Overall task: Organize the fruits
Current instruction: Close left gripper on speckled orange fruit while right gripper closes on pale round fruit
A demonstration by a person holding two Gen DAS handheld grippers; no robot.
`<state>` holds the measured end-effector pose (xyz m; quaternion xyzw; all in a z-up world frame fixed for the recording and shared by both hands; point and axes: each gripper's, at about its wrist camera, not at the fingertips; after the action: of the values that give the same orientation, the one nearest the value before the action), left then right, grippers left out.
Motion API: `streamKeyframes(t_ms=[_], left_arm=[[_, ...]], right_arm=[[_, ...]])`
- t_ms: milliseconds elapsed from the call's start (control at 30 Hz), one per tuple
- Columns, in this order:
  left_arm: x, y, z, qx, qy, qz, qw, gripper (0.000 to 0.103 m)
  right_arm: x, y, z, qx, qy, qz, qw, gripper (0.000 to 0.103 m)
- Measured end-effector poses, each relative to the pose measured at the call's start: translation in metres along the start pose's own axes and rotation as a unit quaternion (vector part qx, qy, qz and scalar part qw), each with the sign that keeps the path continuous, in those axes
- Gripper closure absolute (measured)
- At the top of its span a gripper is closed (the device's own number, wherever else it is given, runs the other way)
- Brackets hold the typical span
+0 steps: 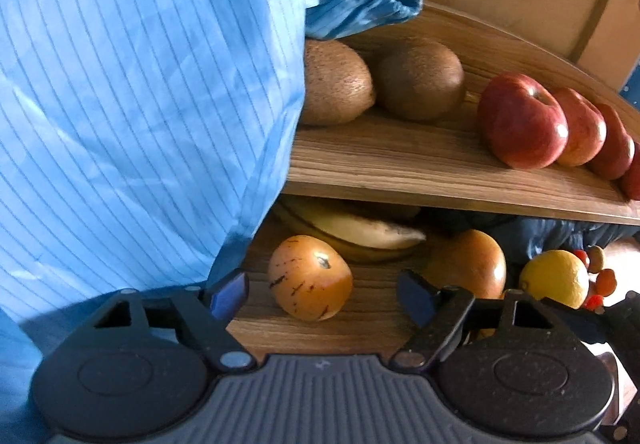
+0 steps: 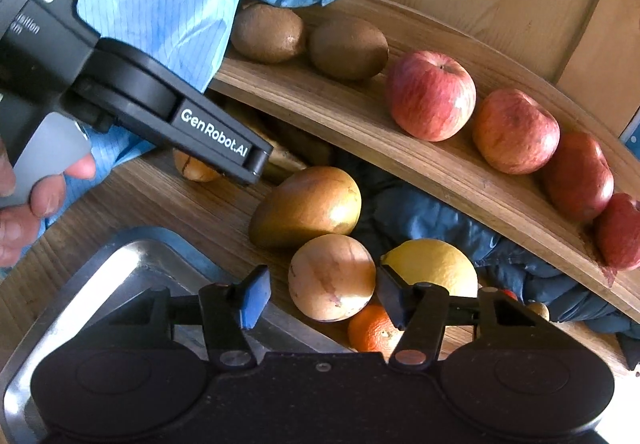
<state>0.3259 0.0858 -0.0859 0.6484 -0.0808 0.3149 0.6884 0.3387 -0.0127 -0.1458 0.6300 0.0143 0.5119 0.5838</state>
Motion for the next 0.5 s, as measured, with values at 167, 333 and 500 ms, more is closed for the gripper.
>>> streamKeyframes(t_ms=[167,333,500], left_arm=[[-0.002,-0.002,-0.003,0.005,0.004,-0.005,1.0,0.026],[-0.004,-0.012,-0.008,-0.001,0.002,-0.011,0.9999,0.031],[-0.007,-0.021,-0.008,-0.007,0.0,-0.017,0.9998,0.042]], right_arm=[[0.001,-0.004,-0.003,-0.011,0.003,-0.005,1.0,0.047],[0.002,-0.007,-0.008,-0.019,0.013,-0.007,1.0,0.047],[0.002,-0.009,-0.015,-0.027,0.021,-0.011,0.999,0.049]])
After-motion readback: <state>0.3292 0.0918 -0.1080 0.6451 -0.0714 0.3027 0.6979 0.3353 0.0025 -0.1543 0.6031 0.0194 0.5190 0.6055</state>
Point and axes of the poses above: each gripper's, at about its wrist camera, not at the fingertips, and y roughly against the way its jaws point, z to its right, x to its top, and after that the axes turned 5 degrees about y, right-handed
